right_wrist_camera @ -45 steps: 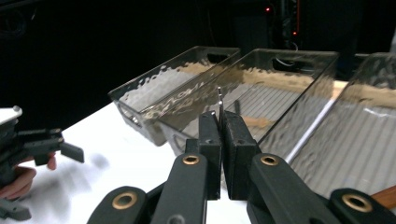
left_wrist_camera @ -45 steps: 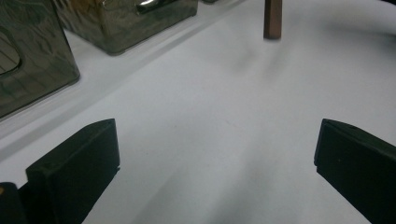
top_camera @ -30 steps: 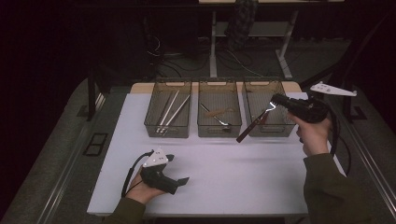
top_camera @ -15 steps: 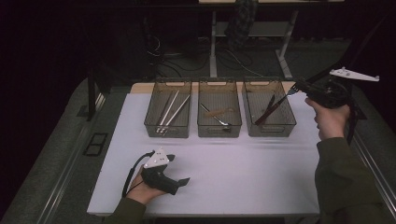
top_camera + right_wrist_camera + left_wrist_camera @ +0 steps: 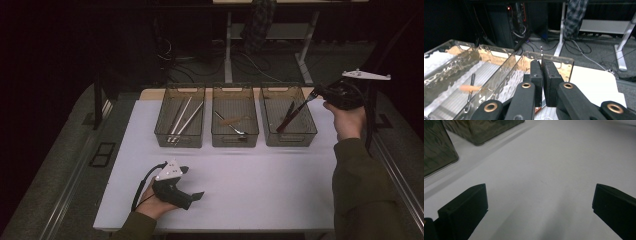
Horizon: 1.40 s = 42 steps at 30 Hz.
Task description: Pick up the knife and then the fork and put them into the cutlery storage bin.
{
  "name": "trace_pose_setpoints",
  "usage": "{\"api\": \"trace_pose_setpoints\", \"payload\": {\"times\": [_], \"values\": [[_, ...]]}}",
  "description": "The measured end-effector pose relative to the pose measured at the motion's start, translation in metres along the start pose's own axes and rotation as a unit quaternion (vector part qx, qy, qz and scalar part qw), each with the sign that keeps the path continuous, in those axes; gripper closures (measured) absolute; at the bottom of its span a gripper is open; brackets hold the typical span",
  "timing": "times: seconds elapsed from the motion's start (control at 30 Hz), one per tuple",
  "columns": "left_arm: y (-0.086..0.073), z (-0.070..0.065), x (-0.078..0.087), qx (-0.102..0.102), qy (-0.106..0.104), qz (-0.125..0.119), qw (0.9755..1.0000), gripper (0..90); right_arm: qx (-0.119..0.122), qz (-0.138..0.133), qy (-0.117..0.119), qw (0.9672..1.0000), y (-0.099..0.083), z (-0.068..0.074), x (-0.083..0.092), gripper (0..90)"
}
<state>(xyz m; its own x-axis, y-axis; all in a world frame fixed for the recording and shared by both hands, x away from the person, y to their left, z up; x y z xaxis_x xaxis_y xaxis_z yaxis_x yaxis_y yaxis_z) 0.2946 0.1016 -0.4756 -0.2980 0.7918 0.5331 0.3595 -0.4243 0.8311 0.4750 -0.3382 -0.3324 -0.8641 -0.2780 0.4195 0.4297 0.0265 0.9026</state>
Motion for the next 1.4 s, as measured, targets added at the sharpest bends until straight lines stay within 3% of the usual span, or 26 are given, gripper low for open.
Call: {"api": "trace_pose_setpoints", "payload": {"times": [0.13, 0.43, 0.53, 0.67, 0.8, 0.9, 1.0, 1.1, 1.23, 1.3, 1.4], "values": [[0.000, -0.001, -0.001, -0.003, -0.003, 0.000, 1.0000, 0.0, 0.015, 0.028, -0.003, 0.9995, -0.006, 0.005, -0.013, 87.0], [0.000, -0.003, -0.002, -0.003, -0.009, 0.006, 0.9999, 0.0, 0.025, 0.083, 0.025, 0.9960, -0.022, 0.017, -0.038, 86.8], [0.001, -0.003, -0.002, -0.006, -0.011, 0.007, 0.9999, 0.0, 0.027, 0.091, 0.029, 0.9951, -0.025, 0.015, -0.043, 86.8], [0.001, -0.004, -0.002, -0.008, -0.012, 0.007, 0.9999, 0.0, 0.009, 0.091, 0.037, 0.9951, -0.028, 0.012, -0.049, 86.7], [0.001, -0.004, -0.002, -0.007, -0.013, 0.007, 0.9999, 0.0, 0.005, 0.092, 0.018, 0.9956, -0.034, 0.009, -0.057, 84.5], [0.002, -0.003, -0.002, -0.006, -0.014, 0.006, 0.9999, 0.0, 0.023, 0.102, -0.008, 0.9944, -0.038, 0.009, -0.063, 79.9], [0.002, -0.003, -0.002, -0.005, -0.015, 0.004, 0.9999, 0.0, 0.017, 0.103, -0.006, 0.9945, -0.040, 0.010, -0.068, 72.9], [0.003, -0.003, -0.002, -0.007, -0.014, 0.005, 0.9999, 0.0, 0.037, 0.124, -0.028, 0.9912, -0.046, 0.008, -0.074, 63.3], [0.003, -0.003, -0.002, -0.008, -0.015, 0.005, 0.9998, 0.0, 0.020, 0.129, -0.030, 0.9910, -0.049, 0.003, -0.076, 43.8], [0.003, -0.003, -0.002, -0.007, -0.015, 0.006, 0.9998, 0.0, 0.025, 0.126, -0.045, 0.9906, -0.047, 0.000, -0.074, 40.7], [0.003, -0.003, -0.002, -0.007, -0.016, 0.006, 0.9998, 0.0, 0.017, 0.116, -0.043, 0.9922, -0.044, -0.003, -0.071, 35.2]]}}
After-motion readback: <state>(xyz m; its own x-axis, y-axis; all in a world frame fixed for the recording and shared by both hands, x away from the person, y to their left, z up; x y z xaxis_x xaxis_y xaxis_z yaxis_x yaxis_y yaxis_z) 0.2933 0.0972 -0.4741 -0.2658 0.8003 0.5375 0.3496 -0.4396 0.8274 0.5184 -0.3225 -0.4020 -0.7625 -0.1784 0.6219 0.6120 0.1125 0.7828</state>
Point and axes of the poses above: each handheld gripper's, and its own axes: x roughly backward along the jaws, y roughly out of its top, z roughly to its left, the point moved 6 cm from there along -x, roughly forward along the jaws, and after that the axes turned 6 degrees about -y, right-handed, at the moved point
